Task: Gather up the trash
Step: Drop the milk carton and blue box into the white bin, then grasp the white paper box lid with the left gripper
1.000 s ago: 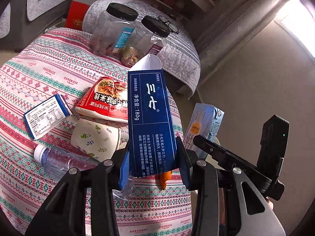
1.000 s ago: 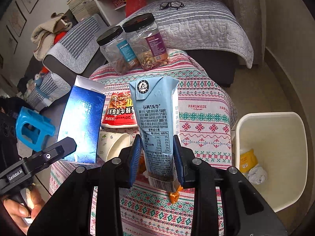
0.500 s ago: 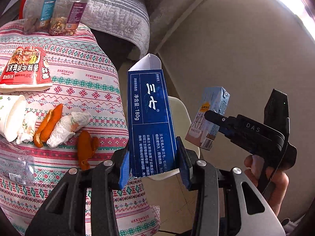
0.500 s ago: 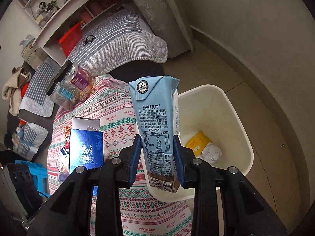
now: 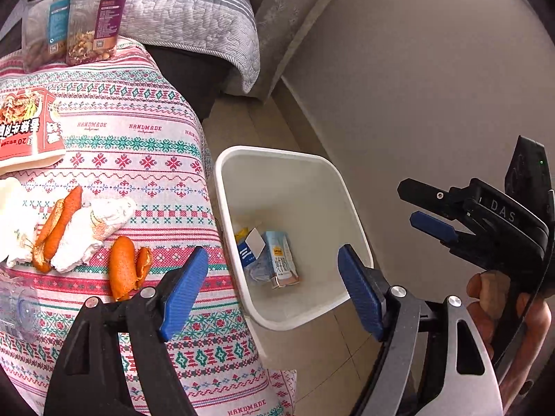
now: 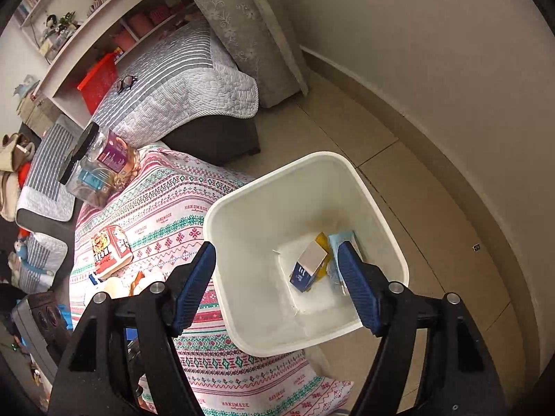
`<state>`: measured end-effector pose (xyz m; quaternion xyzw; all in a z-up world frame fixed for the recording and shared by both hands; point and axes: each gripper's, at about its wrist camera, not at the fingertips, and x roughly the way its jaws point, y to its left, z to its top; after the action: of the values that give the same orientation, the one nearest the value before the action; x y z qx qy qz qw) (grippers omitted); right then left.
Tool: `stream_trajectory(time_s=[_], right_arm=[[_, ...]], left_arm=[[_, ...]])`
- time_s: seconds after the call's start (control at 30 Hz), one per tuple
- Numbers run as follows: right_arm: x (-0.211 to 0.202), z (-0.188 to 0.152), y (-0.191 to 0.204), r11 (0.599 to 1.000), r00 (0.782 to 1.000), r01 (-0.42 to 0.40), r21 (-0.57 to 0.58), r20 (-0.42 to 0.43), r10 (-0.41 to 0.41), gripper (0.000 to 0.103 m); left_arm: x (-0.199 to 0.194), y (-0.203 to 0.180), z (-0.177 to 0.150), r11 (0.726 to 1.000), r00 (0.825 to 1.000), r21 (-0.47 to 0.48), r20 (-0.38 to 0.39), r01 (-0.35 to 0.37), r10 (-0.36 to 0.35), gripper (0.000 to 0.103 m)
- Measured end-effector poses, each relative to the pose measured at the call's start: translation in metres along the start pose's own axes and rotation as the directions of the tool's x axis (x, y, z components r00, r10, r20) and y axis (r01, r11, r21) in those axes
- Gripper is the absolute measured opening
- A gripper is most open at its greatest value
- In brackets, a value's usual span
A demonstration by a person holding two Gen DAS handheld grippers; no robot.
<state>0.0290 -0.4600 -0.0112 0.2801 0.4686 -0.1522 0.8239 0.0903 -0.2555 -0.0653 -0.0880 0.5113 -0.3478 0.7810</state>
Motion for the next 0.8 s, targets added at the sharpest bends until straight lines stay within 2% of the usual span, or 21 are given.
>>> stream_trajectory(time_s=[0.17,0.37,0.47,0.57,0.7,0.8], right_arm=[[0.0,-0.002,0.022,0.999,0.999,-0.035,-0.028,0.005,0.035,0.07],[0.0,-0.009,0.059,0.993,0.998,-0.061,-0.103,0.003,0.061,0.07],[0.004,-0.015,0.077,0.988,0.998,-0.064,-0.142,-0.007,0.064,0.07],[0.01,-0.02,0.094,0.983,0.997,-0.069,-0.17,-0.035,0.064,0.07],[0.021,-0.032,0.12,0.975,0.993,-0.098,-0.199,-0.084,0.083,0.07],[0.037,-0.045,0.139,0.97,0.975,-0.172,-0.171,-0.169,0.143,0.07]], left_arm=[[-0.047,0.032,0.007,0.999,0.999,-0.024,0.026,-0.046,0.047,0.075],[-0.11,0.091,0.012,0.983,0.983,-0.06,0.053,-0.172,0.175,0.075],[-0.143,0.136,0.018,0.955,0.955,-0.085,0.061,-0.286,0.291,0.075],[-0.182,0.182,0.018,0.91,0.91,-0.121,0.074,-0.397,0.407,0.076],[-0.2,0.237,0.013,0.876,0.885,-0.162,0.029,-0.455,0.465,0.076],[-0.193,0.258,0.006,0.857,0.866,-0.134,-0.034,-0.498,0.498,0.076]])
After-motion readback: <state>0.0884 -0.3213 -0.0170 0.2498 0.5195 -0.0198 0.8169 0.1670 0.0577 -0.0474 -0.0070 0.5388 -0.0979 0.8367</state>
